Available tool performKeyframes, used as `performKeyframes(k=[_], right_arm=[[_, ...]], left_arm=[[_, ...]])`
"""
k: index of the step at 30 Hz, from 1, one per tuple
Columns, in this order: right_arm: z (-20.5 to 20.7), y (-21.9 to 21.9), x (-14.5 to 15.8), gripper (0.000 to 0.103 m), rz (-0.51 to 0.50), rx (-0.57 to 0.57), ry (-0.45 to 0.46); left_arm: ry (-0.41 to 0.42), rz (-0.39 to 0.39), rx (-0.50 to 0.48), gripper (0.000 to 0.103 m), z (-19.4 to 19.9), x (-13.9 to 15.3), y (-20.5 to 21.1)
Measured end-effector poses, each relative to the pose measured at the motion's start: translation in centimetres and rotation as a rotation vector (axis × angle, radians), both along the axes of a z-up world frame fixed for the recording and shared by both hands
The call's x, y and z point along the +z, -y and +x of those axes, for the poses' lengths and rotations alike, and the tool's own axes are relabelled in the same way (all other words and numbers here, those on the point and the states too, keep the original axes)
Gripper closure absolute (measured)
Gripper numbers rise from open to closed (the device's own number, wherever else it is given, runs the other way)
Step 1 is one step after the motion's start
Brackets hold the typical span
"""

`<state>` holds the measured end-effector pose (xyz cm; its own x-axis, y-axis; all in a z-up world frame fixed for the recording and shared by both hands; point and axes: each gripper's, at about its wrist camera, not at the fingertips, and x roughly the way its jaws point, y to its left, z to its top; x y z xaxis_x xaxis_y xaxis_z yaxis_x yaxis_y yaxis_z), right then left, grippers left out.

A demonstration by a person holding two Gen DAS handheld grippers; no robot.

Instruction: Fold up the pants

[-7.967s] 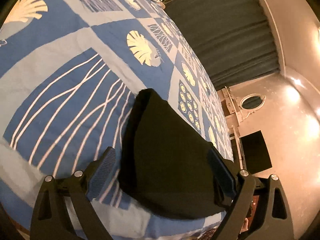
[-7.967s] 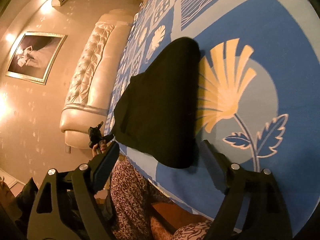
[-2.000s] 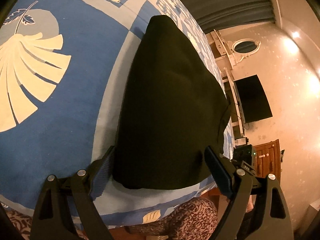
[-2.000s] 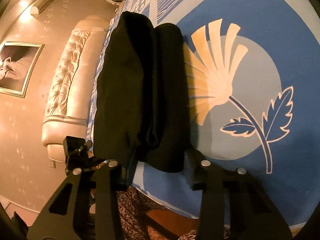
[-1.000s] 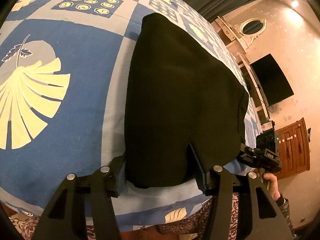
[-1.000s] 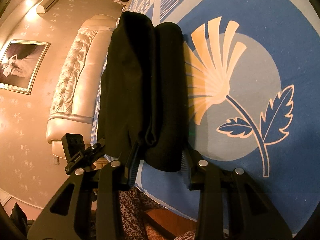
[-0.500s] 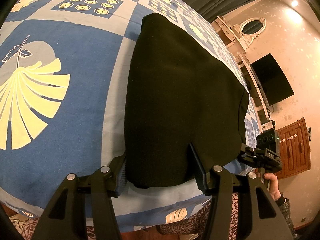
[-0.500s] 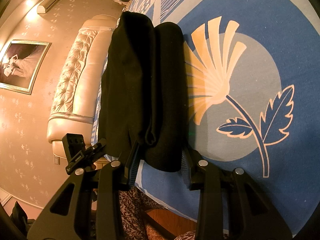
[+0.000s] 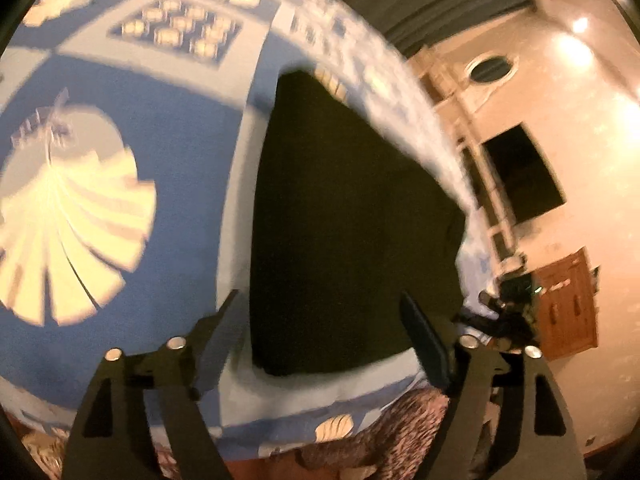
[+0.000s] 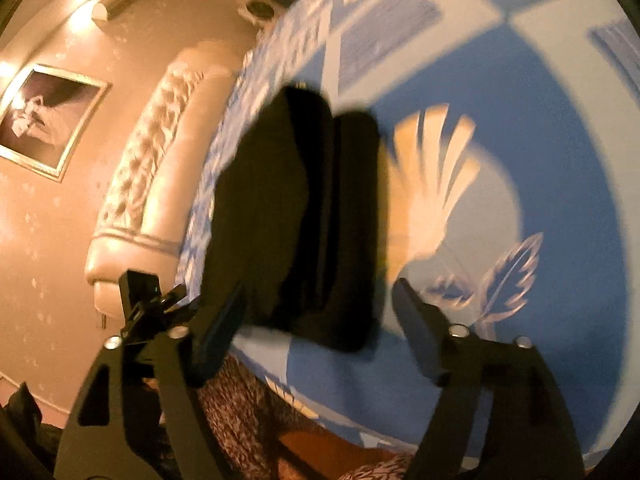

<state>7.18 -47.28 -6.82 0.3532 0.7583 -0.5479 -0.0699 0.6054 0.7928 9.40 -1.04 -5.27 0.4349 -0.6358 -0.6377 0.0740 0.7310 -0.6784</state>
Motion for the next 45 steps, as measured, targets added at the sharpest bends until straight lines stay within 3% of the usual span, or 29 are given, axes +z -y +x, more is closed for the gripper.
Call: performKeyframes(k=[4, 10, 14, 20, 22, 23, 24, 25, 26, 29, 45], right_arm=[[2.5, 1.3, -0.1, 0.020, -0.010, -0.040, 0.016], [8.7, -0.8, -1.6, 0.020, 0.036, -0.003, 0.018], [12.0, -2.5, -1.8, 0.017, 0.056, 0.044, 0.025], [14.9, -3.4, -2.2, 0.017, 0.069, 0.041, 0.023], [14.9, -3.5, -2.5, 0.042, 0.031, 0.038, 0.000], [15.0, -3.5, -2.9, 0.061, 0.014, 0.040, -0.022], [15.2, -3.3, -3.5, 0.067, 0.015, 0.028, -0.043], [15.2, -3.0, -3.8, 0.071, 0.036, 0.021, -0.048], [15.0, -2.9, -4.0, 0.073, 0.040, 0.017, -0.047], [14.9, -2.9, -4.3, 0.074, 0.050, 0.009, -0.034], [14.4, -2.3, -4.7, 0.075, 0.057, 0.011, -0.015]], left_arm=[[0.065, -0.017, -0.036, 0.017, 3.4, 0.0, -1.8], [-0.008, -0.039, -0.123, 0.017, 10.8, -3.7, -0.6], [0.037, -0.052, -0.175, 0.017, 14.2, -3.9, 0.8], [0.032, -0.054, -0.198, 0.017, 17.7, -4.4, 2.5], [0.031, -0.063, -0.205, 0.017, 18.2, -4.6, 2.6], [0.031, -0.071, -0.203, 0.018, 18.3, -4.6, 2.5], [0.030, -0.071, -0.205, 0.019, 18.5, -4.7, 2.6], [0.033, -0.053, -0.212, 0.031, 18.5, -4.7, 2.7], [0.033, -0.025, -0.213, 0.049, 18.4, -4.9, 2.6], [0.014, -0.034, -0.186, 0.056, 18.4, -5.6, 2.2], [0.045, -0.008, -0.166, 0.059, 17.9, -5.5, 2.2]])
